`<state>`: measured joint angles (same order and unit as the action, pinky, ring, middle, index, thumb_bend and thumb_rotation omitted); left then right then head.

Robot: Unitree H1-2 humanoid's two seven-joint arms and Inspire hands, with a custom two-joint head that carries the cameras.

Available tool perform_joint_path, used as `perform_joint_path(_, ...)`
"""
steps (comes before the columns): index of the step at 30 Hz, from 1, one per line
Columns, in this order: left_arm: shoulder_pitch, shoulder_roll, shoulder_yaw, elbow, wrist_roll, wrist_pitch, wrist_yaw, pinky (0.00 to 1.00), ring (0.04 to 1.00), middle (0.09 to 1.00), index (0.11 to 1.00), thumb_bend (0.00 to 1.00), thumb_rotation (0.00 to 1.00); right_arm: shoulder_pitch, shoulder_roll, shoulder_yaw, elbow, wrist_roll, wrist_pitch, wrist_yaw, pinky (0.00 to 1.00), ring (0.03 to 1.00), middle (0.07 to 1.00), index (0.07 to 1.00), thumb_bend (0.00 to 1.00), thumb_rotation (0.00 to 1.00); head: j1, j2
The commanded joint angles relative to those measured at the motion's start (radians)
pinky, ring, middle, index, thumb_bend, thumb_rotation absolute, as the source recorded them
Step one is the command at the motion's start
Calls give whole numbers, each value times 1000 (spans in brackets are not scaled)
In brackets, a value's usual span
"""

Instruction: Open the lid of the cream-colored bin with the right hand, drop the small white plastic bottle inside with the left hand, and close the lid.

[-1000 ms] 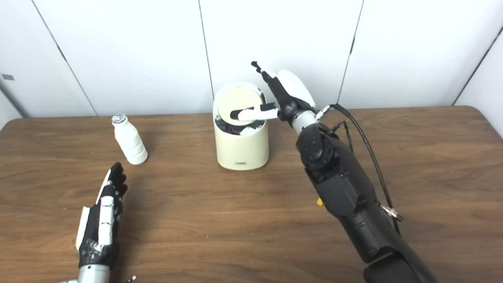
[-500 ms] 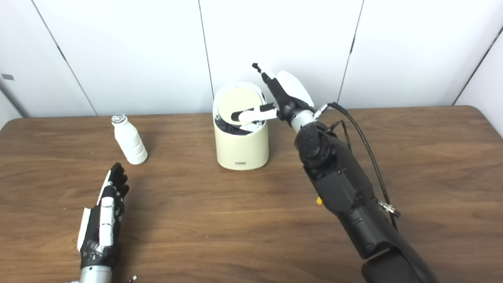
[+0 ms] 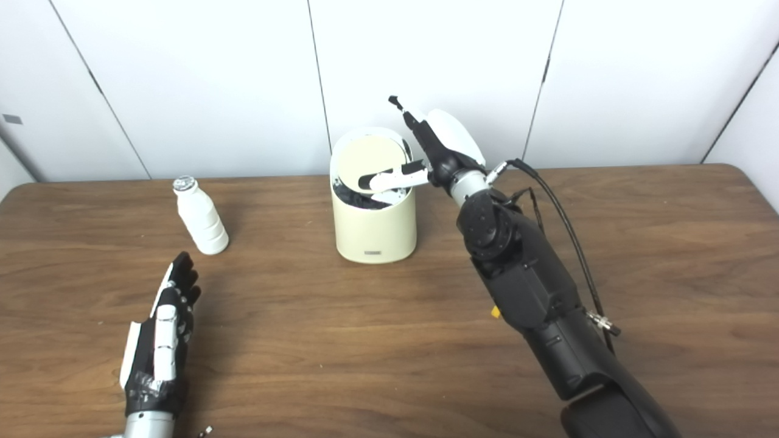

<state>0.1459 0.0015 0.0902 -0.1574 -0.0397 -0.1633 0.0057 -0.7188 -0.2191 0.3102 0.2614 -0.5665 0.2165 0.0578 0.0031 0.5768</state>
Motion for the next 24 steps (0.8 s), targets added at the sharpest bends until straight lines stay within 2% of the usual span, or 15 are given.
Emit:
perform_joint_path(1, 21, -22, -9, 29, 9, -25, 16, 1000, 1000, 988, 972, 451, 1000, -50, -29, 11, 10, -51, -44, -29, 964, 953, 944, 970, 828, 378, -1, 1)
perform_joint_path(5, 10, -19, -5, 53, 11, -50, 20, 1000, 1000, 984, 967, 454, 1000, -40, -50, 29, 9, -87, -62, -32, 997, 982, 954, 978, 860, 348, -3, -2)
perform_joint_path(9, 8, -16, -5, 60, 6, -56, 26, 1000, 1000, 986, 969, 435, 1000, -27, -52, 18, -5, -79, -65, -25, 1000, 993, 964, 976, 867, 336, -3, -1)
perform_joint_path(11, 9, -17, -5, 61, 1, -58, 25, 1000, 1000, 983, 963, 437, 1000, -19, -45, 0, -13, -52, -63, -22, 1000, 987, 960, 970, 851, 377, -3, -1)
perform_joint_path(16, 13, -15, -8, 58, -3, -67, 22, 1000, 991, 979, 967, 417, 1000, -2, -21, -53, -62, 6, -22, 0, 950, 951, 950, 968, 759, 566, -2, 1)
perform_joint_path(19, 18, -16, -10, 51, -2, -62, 22, 1000, 987, 975, 962, 386, 1000, 10, -11, -92, -113, 34, -3, 1, 869, 922, 941, 964, 758, 698, -1, 6)
perform_joint_path(24, 19, -17, -8, 55, -4, -67, 24, 1000, 972, 968, 956, 363, 964, 51, -11, -145, -236, 78, 64, 39, 828, 913, 948, 968, 737, 748, 0, 8)
